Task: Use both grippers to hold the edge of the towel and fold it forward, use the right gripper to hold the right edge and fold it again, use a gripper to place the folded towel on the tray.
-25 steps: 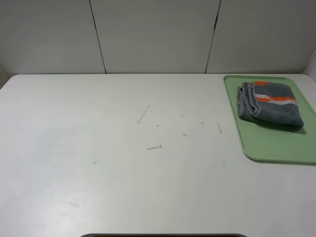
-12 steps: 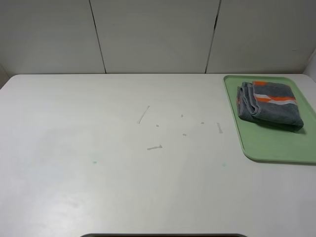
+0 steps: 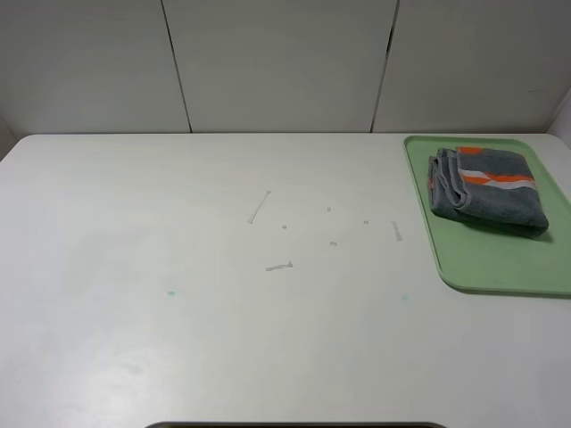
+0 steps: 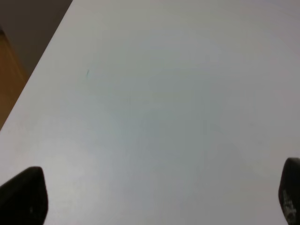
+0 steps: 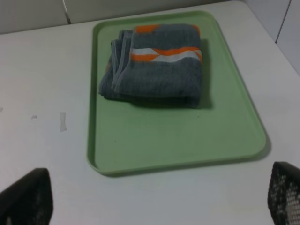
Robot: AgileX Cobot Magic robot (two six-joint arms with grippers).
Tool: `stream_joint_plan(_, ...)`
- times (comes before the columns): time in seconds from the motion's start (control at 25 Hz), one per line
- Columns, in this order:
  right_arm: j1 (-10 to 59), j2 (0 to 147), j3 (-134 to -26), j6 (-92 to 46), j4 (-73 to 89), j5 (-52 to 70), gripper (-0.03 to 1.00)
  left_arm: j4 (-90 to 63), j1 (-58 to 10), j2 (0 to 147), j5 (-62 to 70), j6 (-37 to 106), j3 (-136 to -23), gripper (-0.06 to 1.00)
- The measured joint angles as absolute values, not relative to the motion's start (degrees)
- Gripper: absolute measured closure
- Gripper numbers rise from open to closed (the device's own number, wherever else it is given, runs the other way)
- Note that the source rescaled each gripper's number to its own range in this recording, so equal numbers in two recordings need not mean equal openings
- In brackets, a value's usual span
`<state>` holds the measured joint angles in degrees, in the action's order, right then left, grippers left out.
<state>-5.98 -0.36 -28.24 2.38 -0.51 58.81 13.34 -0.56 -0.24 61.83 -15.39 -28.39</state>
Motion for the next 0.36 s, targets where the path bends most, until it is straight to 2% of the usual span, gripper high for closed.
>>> stream_joint_plan(0.36, -5.98, -0.36, -28.24, 2.38, -0.51, 58.81, -0.03, 13.34, -0.56, -0.24, 61.83, -15.39, -28.39, -0.06)
